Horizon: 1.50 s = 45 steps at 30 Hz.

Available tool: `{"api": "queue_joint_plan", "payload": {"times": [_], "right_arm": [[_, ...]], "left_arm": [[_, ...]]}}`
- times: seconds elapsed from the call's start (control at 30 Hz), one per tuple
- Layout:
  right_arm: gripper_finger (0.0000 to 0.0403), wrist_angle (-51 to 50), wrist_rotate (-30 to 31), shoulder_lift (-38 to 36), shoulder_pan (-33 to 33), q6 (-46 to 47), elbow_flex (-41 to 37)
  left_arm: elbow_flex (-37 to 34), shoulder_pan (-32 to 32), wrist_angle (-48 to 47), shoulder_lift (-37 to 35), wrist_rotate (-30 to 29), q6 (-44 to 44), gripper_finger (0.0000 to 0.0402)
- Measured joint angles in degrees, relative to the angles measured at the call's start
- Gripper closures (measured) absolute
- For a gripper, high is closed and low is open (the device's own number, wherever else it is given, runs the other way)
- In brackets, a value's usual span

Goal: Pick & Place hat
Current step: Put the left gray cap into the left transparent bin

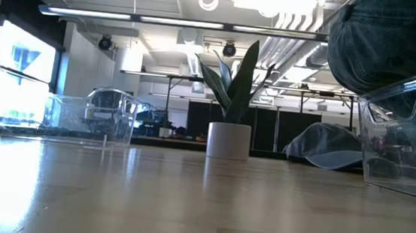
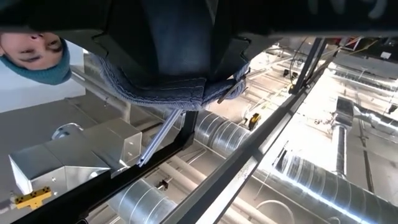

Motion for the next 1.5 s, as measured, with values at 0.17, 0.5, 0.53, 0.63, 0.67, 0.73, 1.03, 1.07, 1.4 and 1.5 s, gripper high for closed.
{"api": "queue_joint_plan", "payload": {"times": [0.17, 0.5, 0.53, 0.63, 0.67, 0.73, 1.03, 1.07, 1.4, 1.5], "right_arm": [[0.0364, 1.0, 1.8, -0.1, 0.3, 8.3, 0.0], [0.0204, 1.1, 5.4, -3.1, -0.1, 21.8, -0.1], [0.0184, 1.3, 5.4, -3.0, -0.1, 22.3, -0.1], [0.0142, 3.4, 7.7, -2.5, -0.1, 25.8, -0.1], [0.0137, 4.0, 8.8, -2.1, 0.0, 26.8, -0.1], [0.0135, 6.2, 10.2, -1.2, 0.6, 27.5, -0.1], [0.0274, 13.0, 15.3, 1.9, 4.7, 27.5, -0.1], [0.0305, 13.1, 15.6, 1.9, 4.9, 28.1, -0.1], [0.0395, 4.9, 6.2, 0.2, 5.8, 39.0, -0.1], [0.0393, 0.2, -3.5, -1.3, 5.2, 44.8, -0.1]], "left_arm": [[0.0, 0.0, 0.1, 0.0, 0.0, 0.0, 0.026], [0.0, 0.0, 0.2, 0.0, 0.9, 0.1, 0.026], [0.0, 0.0, 0.1, 0.0, 0.9, 0.1, 0.026], [0.0, 0.0, 0.0, 0.0, 2.0, 0.1, 0.026], [0.0, 0.0, 0.0, 0.0, 2.1, 0.1, 0.026], [0.0, 0.0, -0.3, 0.0, 2.5, 0.4, 0.026], [0.1, 0.0, -3.4, -0.1, 4.7, 1.6, 0.026], [0.1, 0.0, -3.7, -0.1, 5.0, 1.6, 0.026], [0.3, 4.5, -28.4, -4.8, 12.7, 6.0, 0.026], [0.0, 6.6, -44.2, -6.2, 14.3, 6.3, 0.0259]]}}
